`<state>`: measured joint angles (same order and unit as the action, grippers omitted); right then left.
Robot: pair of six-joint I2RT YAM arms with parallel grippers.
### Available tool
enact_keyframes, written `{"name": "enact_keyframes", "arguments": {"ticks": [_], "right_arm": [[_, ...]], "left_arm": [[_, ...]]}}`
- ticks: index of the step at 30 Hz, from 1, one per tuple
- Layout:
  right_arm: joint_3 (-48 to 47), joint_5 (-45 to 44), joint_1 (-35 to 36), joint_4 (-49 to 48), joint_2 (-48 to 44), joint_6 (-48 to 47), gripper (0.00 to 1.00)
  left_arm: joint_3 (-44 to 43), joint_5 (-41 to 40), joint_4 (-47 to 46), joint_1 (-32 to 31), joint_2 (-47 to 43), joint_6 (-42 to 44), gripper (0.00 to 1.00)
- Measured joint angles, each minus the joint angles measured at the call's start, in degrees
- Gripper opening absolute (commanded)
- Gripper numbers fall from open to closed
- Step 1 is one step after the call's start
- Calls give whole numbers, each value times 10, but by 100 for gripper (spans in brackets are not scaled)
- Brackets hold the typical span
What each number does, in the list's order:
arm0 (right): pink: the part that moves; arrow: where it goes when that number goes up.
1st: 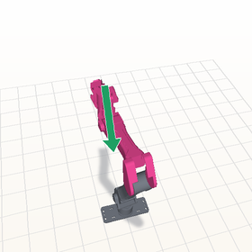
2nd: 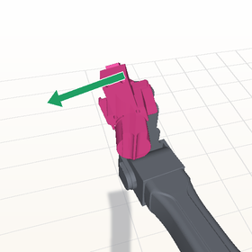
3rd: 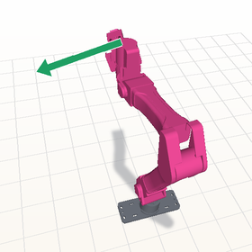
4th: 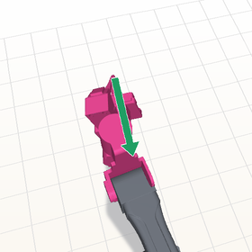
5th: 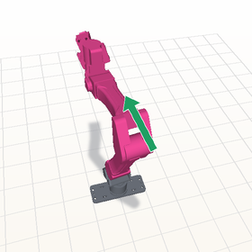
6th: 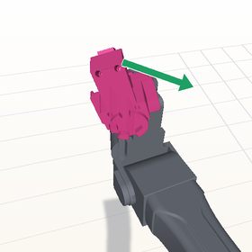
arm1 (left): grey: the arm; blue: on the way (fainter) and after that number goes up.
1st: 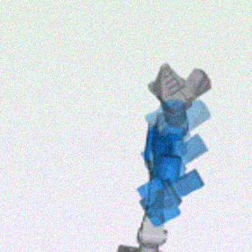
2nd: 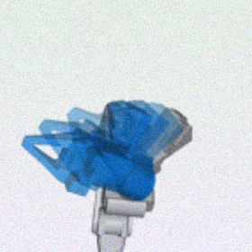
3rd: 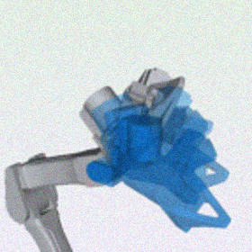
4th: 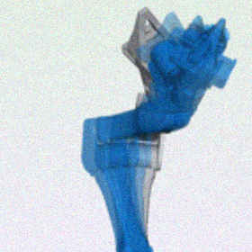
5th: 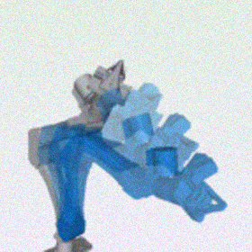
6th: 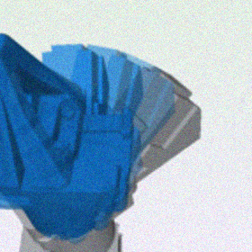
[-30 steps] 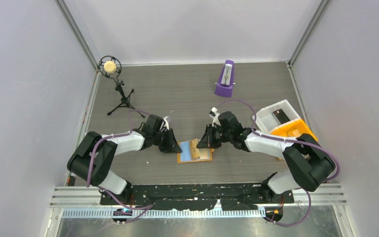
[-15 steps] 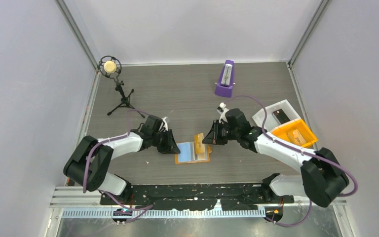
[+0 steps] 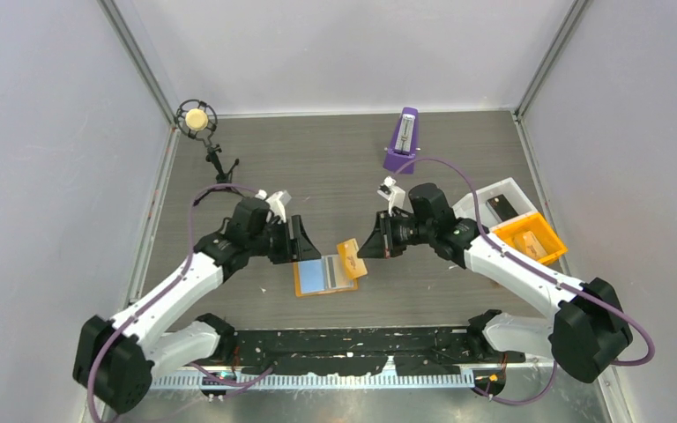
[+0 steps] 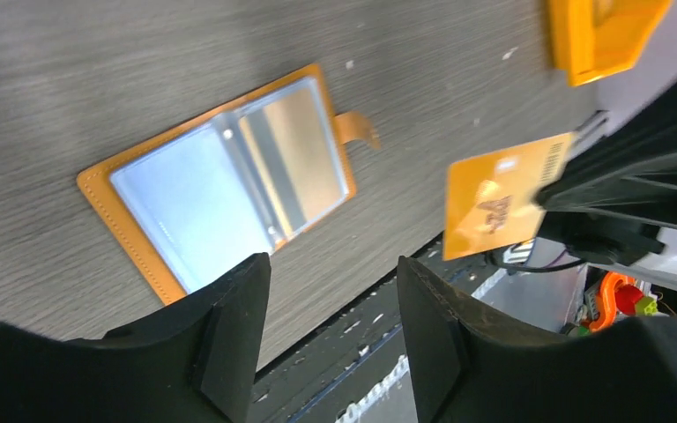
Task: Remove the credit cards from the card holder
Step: Remove the credit card from the card holder, then place the credit card in the storage box.
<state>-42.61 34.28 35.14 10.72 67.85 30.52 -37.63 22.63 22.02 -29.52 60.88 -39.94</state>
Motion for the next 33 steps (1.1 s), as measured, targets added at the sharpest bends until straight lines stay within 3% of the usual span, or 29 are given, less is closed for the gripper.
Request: {"name": "enact_keyframes", "arguments": {"ticks": [5, 13, 15, 21, 24, 26, 28, 30, 32, 33], "right_arm": [[-11, 68, 7, 5, 0, -18, 5], [-11, 123, 37, -16, 0, -14, 5], [-11, 130, 45, -22, 0, -11, 5], [-11, 139, 51, -32, 0, -2, 5], [-11, 132, 46, -19, -1, -2, 6], [-11, 125, 44, -10, -1, -2, 10], [-11, 115, 43, -3, -4, -2, 22], [-11, 98, 39, 4, -15, 0, 38], [-13, 78, 34, 10, -30, 6, 64], [-15, 64, 30, 18, -42, 9, 67]], "left_arm": [[-12, 30, 7, 0, -70, 14, 59], [-15, 117, -14, -7, -55, 17, 54], [-15, 135, -26, -14, -50, 17, 45], [-15, 185, -61, -27, -35, 15, 0], [-15, 201, -67, -24, -31, 12, 0], [-14, 209, -73, -24, -31, 9, 0], [-14, 211, -81, -24, -31, 3, 0], [-13, 212, -92, -26, -31, -7, 0], [-13, 209, -109, -32, -31, -19, 0], [-13, 205, -115, -36, -31, -24, 0]]}}
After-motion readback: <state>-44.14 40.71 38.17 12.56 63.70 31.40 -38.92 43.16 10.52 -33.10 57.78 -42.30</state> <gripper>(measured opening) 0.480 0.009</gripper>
